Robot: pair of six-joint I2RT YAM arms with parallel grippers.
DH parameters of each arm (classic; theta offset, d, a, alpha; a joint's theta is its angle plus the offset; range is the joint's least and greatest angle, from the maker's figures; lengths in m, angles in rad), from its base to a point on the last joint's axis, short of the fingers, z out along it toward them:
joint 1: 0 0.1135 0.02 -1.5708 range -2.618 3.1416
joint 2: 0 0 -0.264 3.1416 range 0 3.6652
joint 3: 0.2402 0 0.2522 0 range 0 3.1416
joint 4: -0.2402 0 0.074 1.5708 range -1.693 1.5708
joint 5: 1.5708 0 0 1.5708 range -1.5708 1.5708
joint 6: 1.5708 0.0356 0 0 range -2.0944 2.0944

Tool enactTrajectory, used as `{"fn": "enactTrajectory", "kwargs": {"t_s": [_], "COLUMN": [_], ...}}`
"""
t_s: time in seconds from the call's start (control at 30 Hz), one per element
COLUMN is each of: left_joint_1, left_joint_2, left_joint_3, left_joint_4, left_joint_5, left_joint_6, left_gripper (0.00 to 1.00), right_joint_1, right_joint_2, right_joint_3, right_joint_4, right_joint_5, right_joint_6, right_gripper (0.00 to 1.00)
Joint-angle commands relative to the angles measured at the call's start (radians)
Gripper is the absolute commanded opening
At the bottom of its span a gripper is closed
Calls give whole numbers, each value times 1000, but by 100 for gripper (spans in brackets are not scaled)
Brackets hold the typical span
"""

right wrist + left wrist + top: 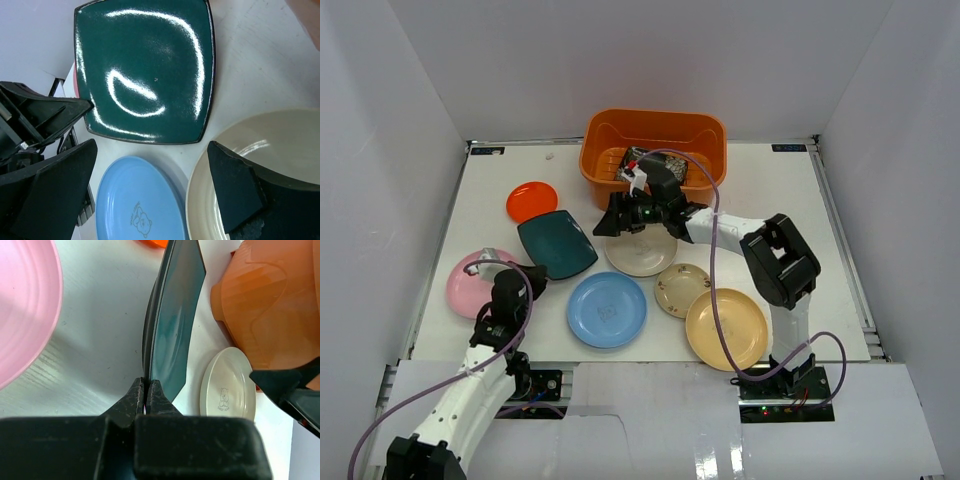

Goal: Place the plates into the plastic bin on the countertop

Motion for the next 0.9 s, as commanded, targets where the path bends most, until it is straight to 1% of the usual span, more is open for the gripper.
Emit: {"fn": "enactTrajectory", "kwargs": {"t_s": [0.0,0.23,0.27,0.4,0.57,0.67,0.73,0.8,0.87], "left_joint_1": [2,1,1,1,1,1,2,1,1], "left_joint_2": [-48,-68,-74,-102,-133,-153,-159,-162,-162], "left_joint_3": [107,161,169,202,264,308,325,350,360], "left_joint_4": [107,101,66,32,-42,-67,-77,-93,-97], "left_joint_5": [-20,10,20,52,110,155,194,222,242], "left_joint_6": [13,7,7,7,4,1,7,9,4], "left_gripper": [0,0,0,0,0,0,0,0,0], "right_joint_1": [13,38,41,41,40,40,41,40,40], "right_joint_2": [21,76,80,102,88,52,21,-27,-53], "right_joint_3": [76,110,110,108,84,50,-11,-63,-128], "right_joint_4": [52,58,61,82,101,130,212,286,383], "right_joint_5": [21,56,62,70,85,67,39,18,-13], "right_joint_6": [9,15,18,38,53,78,128,177,246], "right_gripper": [97,96,96,95,93,93,94,100,91]}}
